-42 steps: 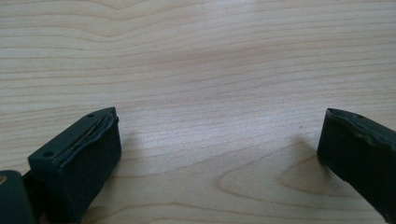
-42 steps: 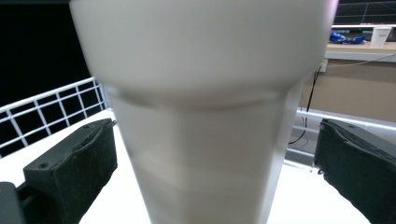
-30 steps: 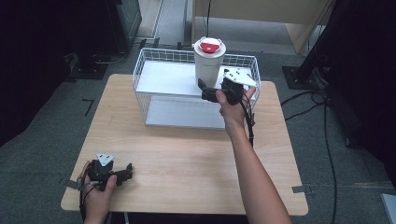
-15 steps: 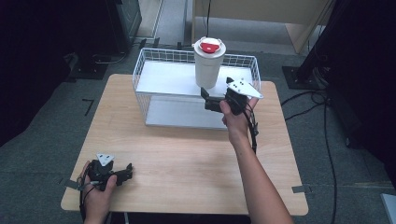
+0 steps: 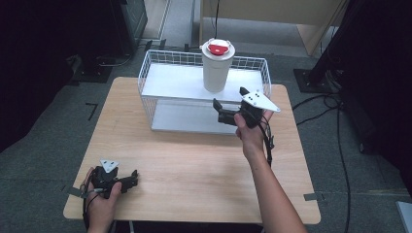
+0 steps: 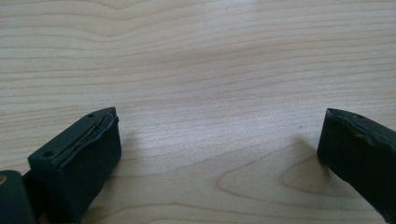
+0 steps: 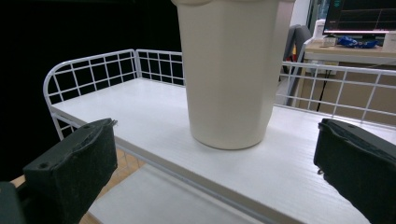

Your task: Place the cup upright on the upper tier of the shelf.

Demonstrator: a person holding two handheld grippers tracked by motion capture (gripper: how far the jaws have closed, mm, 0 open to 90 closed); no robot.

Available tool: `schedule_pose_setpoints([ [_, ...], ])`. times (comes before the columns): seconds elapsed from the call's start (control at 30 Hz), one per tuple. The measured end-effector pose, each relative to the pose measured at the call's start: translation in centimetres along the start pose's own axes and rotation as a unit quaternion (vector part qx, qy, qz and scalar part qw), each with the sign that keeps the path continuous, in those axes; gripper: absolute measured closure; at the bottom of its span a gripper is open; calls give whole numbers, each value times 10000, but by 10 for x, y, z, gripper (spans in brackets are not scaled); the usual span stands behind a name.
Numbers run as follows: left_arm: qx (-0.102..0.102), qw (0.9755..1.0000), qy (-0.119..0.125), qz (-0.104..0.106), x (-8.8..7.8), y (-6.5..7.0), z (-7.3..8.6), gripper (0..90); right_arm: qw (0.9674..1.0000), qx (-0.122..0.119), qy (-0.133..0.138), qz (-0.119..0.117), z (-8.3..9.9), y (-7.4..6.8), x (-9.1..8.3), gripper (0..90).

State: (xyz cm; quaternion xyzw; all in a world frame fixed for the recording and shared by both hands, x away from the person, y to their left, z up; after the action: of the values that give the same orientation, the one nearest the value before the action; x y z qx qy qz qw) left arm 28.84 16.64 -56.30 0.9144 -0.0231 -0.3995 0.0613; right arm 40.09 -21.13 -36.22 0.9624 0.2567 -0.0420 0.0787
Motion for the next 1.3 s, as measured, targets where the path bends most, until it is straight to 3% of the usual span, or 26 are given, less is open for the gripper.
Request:
schedule_pose_setpoints([
  [0.77, 2, 10000, -4, -1, 0, 0, 0, 0, 9999, -16, -88, 140, 30, 7, -35, 0],
  [1.1, 0, 10000, 0, 0, 0, 0, 0, 0, 9996, 180, -107, 203, 45, 12, -53, 0],
  [1.3, 1, 10000, -3, 0, 0, 0, 0, 0, 9994, 175, -138, 256, 54, 13, -63, 0],
])
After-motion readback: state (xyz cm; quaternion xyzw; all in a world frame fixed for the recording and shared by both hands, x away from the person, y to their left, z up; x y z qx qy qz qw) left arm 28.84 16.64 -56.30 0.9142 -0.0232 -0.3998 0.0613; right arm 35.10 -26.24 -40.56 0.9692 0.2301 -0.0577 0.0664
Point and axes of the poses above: each handheld gripper's, and its own axes: x roughly forward along the jaws, z roughly out of its underside, y roughly to its right, the point moved 6 cm from there along x, roughly forward along the jaws, and after that the axes turned 12 degrees about -x, right-handed, at the moved point
